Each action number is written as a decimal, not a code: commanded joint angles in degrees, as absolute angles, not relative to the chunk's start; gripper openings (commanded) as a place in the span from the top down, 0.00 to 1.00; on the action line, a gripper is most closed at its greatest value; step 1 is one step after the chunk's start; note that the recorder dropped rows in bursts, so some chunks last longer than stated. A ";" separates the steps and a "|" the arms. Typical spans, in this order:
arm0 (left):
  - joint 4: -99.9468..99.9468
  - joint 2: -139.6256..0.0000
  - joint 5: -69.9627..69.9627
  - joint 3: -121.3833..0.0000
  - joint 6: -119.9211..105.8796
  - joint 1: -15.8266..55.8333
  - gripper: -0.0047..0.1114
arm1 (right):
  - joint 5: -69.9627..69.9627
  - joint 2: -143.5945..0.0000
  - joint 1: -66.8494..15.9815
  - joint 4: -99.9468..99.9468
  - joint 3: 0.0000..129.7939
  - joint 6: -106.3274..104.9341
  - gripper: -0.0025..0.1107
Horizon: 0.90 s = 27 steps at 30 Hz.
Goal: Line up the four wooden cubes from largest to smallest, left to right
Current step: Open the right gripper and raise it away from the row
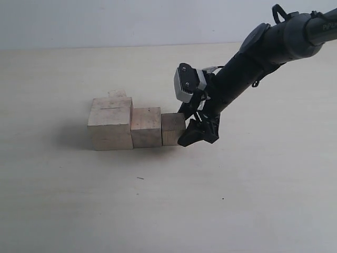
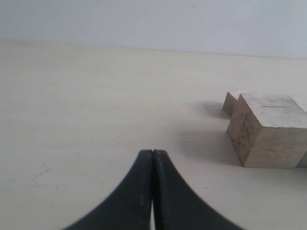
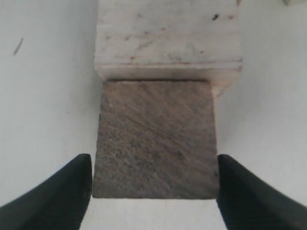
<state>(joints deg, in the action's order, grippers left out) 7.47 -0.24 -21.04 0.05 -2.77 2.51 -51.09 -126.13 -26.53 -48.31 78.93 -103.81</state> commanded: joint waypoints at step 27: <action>7.62 0.00 -20.61 0.00 -2.68 2.93 0.96 | -37.99 -113.59 -32.96 -41.29 90.63 -53.60 0.52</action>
